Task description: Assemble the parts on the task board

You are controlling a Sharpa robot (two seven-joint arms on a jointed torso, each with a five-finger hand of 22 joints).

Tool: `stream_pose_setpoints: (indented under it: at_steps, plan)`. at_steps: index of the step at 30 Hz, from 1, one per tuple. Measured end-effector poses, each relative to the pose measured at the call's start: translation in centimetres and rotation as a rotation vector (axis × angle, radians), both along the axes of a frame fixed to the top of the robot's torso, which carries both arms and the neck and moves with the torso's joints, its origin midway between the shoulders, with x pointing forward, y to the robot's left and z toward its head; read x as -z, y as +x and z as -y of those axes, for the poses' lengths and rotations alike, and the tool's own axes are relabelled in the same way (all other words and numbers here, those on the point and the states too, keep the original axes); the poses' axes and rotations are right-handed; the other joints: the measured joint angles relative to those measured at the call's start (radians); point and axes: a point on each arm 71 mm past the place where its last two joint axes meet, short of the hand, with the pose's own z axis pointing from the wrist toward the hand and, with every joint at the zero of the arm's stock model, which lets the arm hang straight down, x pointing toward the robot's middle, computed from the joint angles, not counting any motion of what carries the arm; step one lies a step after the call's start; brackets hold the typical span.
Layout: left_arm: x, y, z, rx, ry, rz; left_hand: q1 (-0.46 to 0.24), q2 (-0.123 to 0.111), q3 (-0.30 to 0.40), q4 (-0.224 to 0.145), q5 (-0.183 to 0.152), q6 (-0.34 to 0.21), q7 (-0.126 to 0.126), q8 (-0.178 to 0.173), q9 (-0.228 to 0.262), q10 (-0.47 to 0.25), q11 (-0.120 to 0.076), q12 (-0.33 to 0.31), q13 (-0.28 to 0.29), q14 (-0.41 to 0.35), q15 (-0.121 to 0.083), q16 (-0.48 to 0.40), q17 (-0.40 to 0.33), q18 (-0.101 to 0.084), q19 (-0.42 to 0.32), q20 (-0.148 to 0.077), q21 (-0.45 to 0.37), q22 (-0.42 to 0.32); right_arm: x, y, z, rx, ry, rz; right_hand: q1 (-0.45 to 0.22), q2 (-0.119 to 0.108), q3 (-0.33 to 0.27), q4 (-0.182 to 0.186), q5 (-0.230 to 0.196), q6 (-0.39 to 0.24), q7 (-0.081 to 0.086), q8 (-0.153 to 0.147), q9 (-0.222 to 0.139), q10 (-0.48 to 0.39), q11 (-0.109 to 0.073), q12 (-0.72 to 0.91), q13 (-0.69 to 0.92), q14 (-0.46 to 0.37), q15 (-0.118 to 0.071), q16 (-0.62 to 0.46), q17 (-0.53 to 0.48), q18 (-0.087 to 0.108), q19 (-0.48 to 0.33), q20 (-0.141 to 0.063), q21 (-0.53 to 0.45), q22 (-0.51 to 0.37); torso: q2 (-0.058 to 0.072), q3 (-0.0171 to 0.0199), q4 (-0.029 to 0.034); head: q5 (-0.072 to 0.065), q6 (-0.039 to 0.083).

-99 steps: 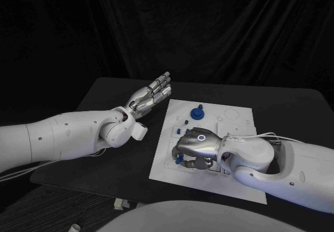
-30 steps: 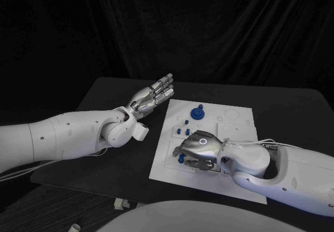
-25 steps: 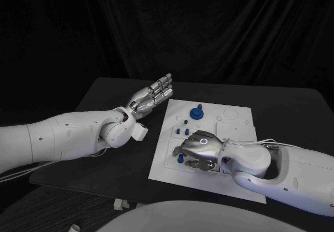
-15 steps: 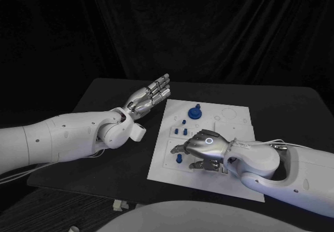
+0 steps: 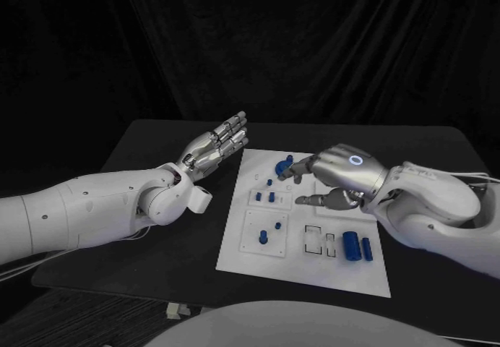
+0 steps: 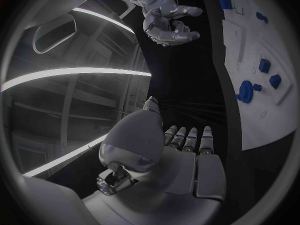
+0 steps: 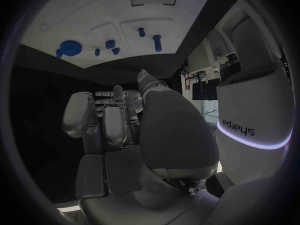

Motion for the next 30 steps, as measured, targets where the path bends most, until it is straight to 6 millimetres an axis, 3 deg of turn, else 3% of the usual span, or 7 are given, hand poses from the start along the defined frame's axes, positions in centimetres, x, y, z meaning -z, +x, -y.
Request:
stream_pose_setpoints:
  at_steps: [5,9,13,16,22,23,30]
  plan:
    - [0.0,0.0,0.0,0.004,-0.002,-0.001,0.001,0.005,0.000,0.000,0.030,0.002,0.020,0.000,0.001,0.000,0.010,0.000,0.000,0.000,0.000,0.000,0.000,0.000,0.000,0.000,0.000,0.000,-1.3,1.3,3.0,0.117,0.137,-0.082,-0.022,0.035,0.023,0.002,0.026,0.112,0.043,0.063,0.003,0.186,-0.052,0.075,0.009,-0.050,-0.032,-0.076,-0.111,0.016,-0.047,-0.020,-0.100,0.000,0.000,0.0000,0.0001,-0.030,0.000]
    - [0.0,0.0,0.1,0.008,-0.004,-0.002,0.016,0.003,0.004,-0.004,0.045,0.003,0.032,0.000,0.001,0.000,0.022,0.000,0.000,0.000,0.000,0.000,0.000,0.008,0.000,0.007,0.000,0.000,-1.5,2.4,5.4,0.229,0.222,-0.159,-0.164,0.066,0.001,0.001,0.051,0.251,0.027,0.100,0.011,0.394,-0.083,0.203,0.079,-0.025,-0.061,-0.102,-0.130,0.016,-0.022,-0.051,-0.077,0.000,0.001,0.0003,0.0006,-0.056,0.000]
    - [0.0,0.1,0.1,0.010,-0.004,-0.002,0.024,0.004,0.007,-0.001,0.051,0.007,0.035,0.000,0.002,0.001,0.042,0.000,0.001,0.000,0.000,0.000,0.000,0.016,0.000,0.008,0.000,0.000,-1.2,3.2,7.0,0.327,0.256,-0.220,-0.278,0.085,-0.029,0.005,0.063,0.303,0.003,0.077,0.004,0.580,-0.103,0.624,0.632,0.031,-0.080,-0.058,-0.035,0.015,0.043,-0.072,0.035,0.000,0.001,0.0003,0.0006,-0.086,0.000]
    - [0.0,0.1,0.2,0.010,-0.005,-0.002,0.024,0.004,0.007,-0.001,0.055,0.007,0.035,0.000,0.003,0.000,0.046,0.004,0.002,0.000,0.000,0.000,0.000,0.016,0.000,0.014,0.000,0.000,-0.8,3.8,8.1,0.413,0.234,-0.270,-0.380,0.100,-0.052,-0.001,0.070,0.317,-0.007,0.068,0.003,0.603,-0.118,0.847,0.965,0.033,-0.081,0.032,0.111,-0.026,0.059,-0.085,0.167,0.000,0.000,0.0003,0.0006,-0.110,0.000]
    - [0.0,0.1,0.2,0.013,-0.006,-0.003,0.039,-0.001,0.010,-0.004,0.084,0.010,0.039,0.000,0.003,-0.001,0.055,0.004,0.002,0.000,0.007,0.000,0.001,0.016,0.000,0.021,0.000,0.000,0.6,4.1,9.2,0.540,0.092,-0.383,-0.447,0.089,-0.070,0.003,0.086,0.363,-0.008,0.044,0.024,0.603,-0.118,0.954,0.997,0.037,-0.083,0.142,0.173,-0.041,0.059,-0.085,0.326,0.001,0.001,0.0003,0.0000,-0.147,0.000]
    - [0.0,0.1,0.2,0.013,-0.006,-0.003,0.040,-0.002,0.010,-0.004,0.084,0.010,0.039,0.000,0.003,-0.002,0.055,0.004,0.002,0.000,0.007,0.000,0.001,0.016,0.000,0.021,0.000,0.000,0.9,4.0,9.3,0.560,0.054,-0.403,-0.450,0.087,-0.070,0.003,0.093,0.373,-0.008,0.044,0.028,0.603,-0.118,0.963,0.997,0.040,-0.086,0.154,0.173,-0.056,0.059,-0.085,0.341,0.001,0.001,0.0003,0.0000,-0.152,0.000]
    - [0.1,0.1,0.2,0.015,-0.006,-0.003,0.043,0.002,0.013,-0.002,0.093,0.010,0.039,0.000,0.003,0.002,0.059,0.004,0.002,0.000,0.007,0.000,0.001,0.016,0.000,0.021,0.000,0.000,2.2,3.8,9.1,0.633,-0.162,-0.486,-0.460,0.076,-0.070,0.003,0.108,0.451,-0.020,0.029,0.058,0.606,-0.115,0.995,0.997,0.037,-0.098,0.193,0.173,-0.055,0.063,-0.089,0.398,0.001,0.002,0.0005,-0.0005,-0.180,0.000]
